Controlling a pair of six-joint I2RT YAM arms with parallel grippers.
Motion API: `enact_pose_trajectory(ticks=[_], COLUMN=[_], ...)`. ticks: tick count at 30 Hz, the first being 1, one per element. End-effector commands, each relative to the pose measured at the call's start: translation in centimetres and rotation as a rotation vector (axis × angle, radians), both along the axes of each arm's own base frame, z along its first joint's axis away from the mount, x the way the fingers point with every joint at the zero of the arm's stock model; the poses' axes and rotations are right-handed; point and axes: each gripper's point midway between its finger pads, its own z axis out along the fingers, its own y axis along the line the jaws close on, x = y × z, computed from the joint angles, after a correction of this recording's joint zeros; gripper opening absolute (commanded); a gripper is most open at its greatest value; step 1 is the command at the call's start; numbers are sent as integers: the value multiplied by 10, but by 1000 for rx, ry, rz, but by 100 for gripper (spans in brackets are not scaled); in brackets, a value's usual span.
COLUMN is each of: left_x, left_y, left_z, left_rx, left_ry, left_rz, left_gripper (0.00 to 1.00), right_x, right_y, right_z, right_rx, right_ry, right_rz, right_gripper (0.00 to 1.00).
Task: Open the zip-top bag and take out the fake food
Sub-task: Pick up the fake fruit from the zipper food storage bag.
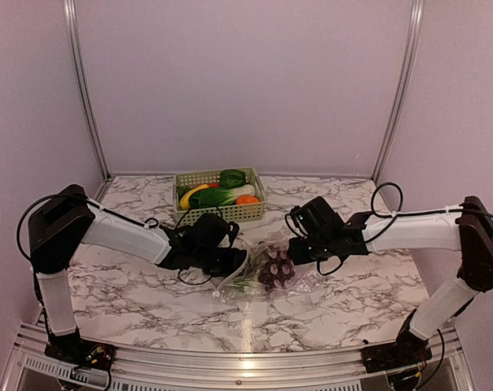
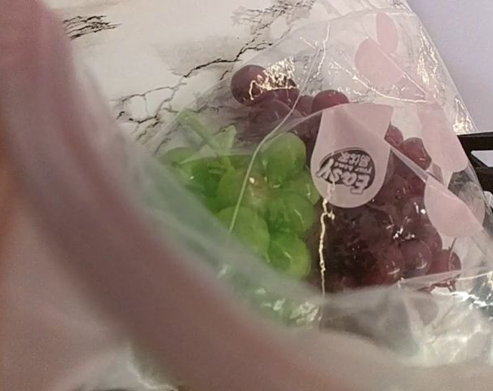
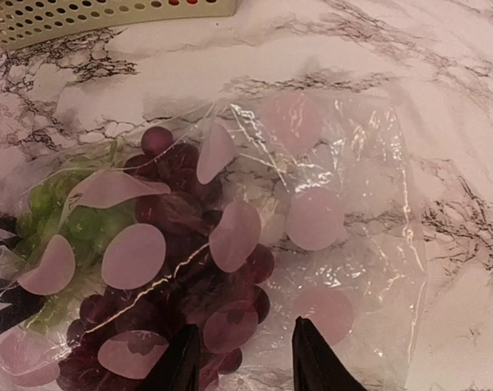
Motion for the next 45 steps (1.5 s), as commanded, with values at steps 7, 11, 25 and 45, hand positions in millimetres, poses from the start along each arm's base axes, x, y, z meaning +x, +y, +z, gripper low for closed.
enact_pose_trajectory(ticks=[7,11,25,45], left_x=[3,3,13,-5], left_y=[16,11,15,20], left_z=[-39,-47,-29,19], left_rx=[419,470,522,196], left_ry=[-119,-146,-252,-162], left_rz=[-10,-24,29,24], left_gripper=[70,70,36,23], right_x=[5,5,4,3], right_y=[-1,-2,-7,-8], right_z=[1,-2,-5,-22], right_rx=[50,48,51,32], right_ry=[-11,-7,-6,24], right_rz=[-24,-26,-35,-36], right_gripper=[37,37,37,36])
